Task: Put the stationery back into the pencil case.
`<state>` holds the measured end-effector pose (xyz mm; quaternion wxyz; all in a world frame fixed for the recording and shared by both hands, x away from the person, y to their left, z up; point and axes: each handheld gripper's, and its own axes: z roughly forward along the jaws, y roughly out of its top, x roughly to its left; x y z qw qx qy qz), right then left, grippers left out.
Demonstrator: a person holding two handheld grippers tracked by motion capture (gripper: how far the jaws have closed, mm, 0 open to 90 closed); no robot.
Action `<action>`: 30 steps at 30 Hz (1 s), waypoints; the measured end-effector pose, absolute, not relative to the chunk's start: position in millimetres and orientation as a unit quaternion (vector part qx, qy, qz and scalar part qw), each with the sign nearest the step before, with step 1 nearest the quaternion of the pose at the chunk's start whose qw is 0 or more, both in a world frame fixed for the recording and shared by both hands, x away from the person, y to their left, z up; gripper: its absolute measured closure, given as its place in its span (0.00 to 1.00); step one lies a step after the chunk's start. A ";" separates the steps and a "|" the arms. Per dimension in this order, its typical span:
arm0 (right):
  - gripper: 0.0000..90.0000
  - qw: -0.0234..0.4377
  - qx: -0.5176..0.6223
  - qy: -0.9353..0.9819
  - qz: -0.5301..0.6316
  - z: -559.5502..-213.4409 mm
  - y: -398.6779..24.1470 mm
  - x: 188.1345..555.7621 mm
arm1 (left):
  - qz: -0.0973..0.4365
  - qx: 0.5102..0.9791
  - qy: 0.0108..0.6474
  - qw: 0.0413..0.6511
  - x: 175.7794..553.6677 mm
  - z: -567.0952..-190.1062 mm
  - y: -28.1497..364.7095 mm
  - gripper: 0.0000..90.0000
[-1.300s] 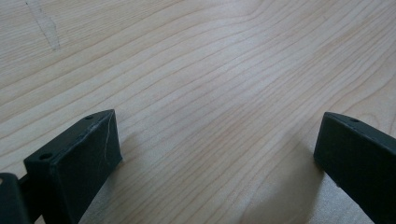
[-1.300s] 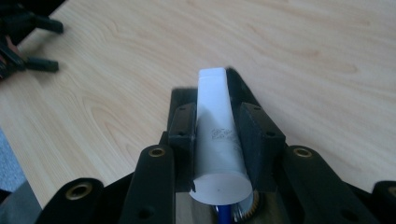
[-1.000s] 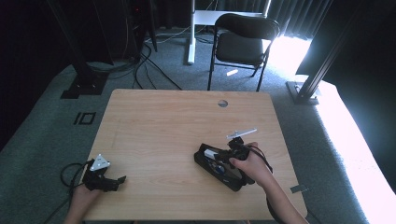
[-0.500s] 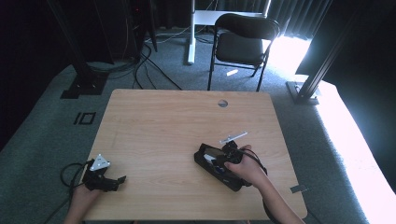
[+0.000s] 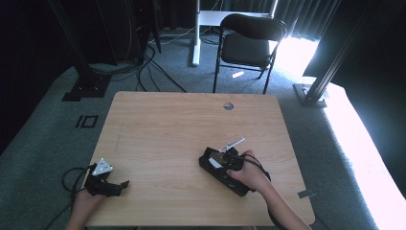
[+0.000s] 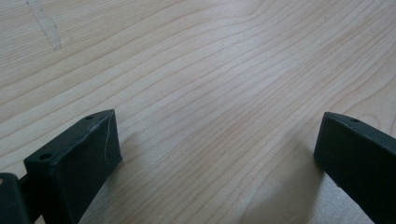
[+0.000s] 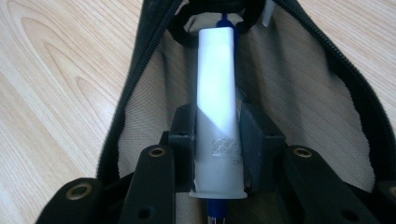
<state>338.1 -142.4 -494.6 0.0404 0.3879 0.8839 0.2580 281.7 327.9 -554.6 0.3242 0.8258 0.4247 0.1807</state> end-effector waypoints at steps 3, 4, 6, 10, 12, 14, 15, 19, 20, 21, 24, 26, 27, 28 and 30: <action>0.75 0.042 0.382 0.887 0.255 -494.3 -141.2 338.3 | 0.181 0.826 0.425 0.324 281.7 -554.6 327.9 0.01; 0.74 0.041 0.379 0.889 0.254 -494.2 -140.8 338.1 | 0.181 0.826 0.425 0.324 281.7 -554.6 327.9 0.01; 0.74 0.041 0.379 0.889 0.255 -494.2 -141.3 338.7 | 0.181 0.826 0.425 0.324 281.7 -554.6 327.9 0.01; 0.72 0.028 0.389 0.882 0.266 -493.3 -144.9 339.6 | 0.181 0.826 0.425 0.324 281.7 -554.6 327.9 0.01; 0.69 0.026 0.393 0.877 0.274 -491.1 -147.1 339.5 | 0.181 0.826 0.425 0.324 281.7 -554.6 327.9 0.01; 0.69 0.023 0.392 0.875 0.281 -487.5 -149.3 339.0 | 0.181 0.826 0.425 0.324 281.7 -554.6 327.9 0.01; 0.69 0.027 0.393 0.874 0.285 -485.3 -150.4 338.8 | 0.181 0.826 0.425 0.324 281.7 -554.6 327.9 0.01; 0.69 0.035 0.395 0.865 0.309 -473.9 -157.7 338.8 | 0.181 0.826 0.425 0.324 281.7 -554.6 327.9 0.01; 0.68 0.038 0.395 0.863 0.313 -471.0 -159.7 338.7 | 0.181 0.826 0.425 0.324 281.7 -554.6 327.9 0.01; 0.67 0.041 0.396 0.861 0.318 -468.6 -161.9 338.9 | 0.181 0.826 0.425 0.324 281.7 -554.6 327.9 0.01; 0.66 0.048 0.399 0.853 0.333 -462.3 -167.6 339.0 | 0.181 0.826 0.425 0.324 281.7 -554.6 327.9 0.01; 0.65 0.051 0.402 0.848 0.341 -459.1 -170.3 338.6 | 0.181 0.826 0.425 0.324 281.7 -554.6 327.9 0.01; 0.64 0.053 0.401 0.848 0.343 -457.8 -171.6 338.6 | 0.181 0.826 0.425 0.324 281.7 -554.6 327.9 0.01; 0.64 0.055 0.404 0.845 0.346 -456.7 -172.5 338.6 | 0.181 0.826 0.425 0.324 281.7 -554.6 327.9 0.01; 0.62 0.058 0.403 0.843 0.350 -454.9 -174.6 339.1 | 0.181 0.825 0.425 0.324 281.7 -554.6 327.9 0.01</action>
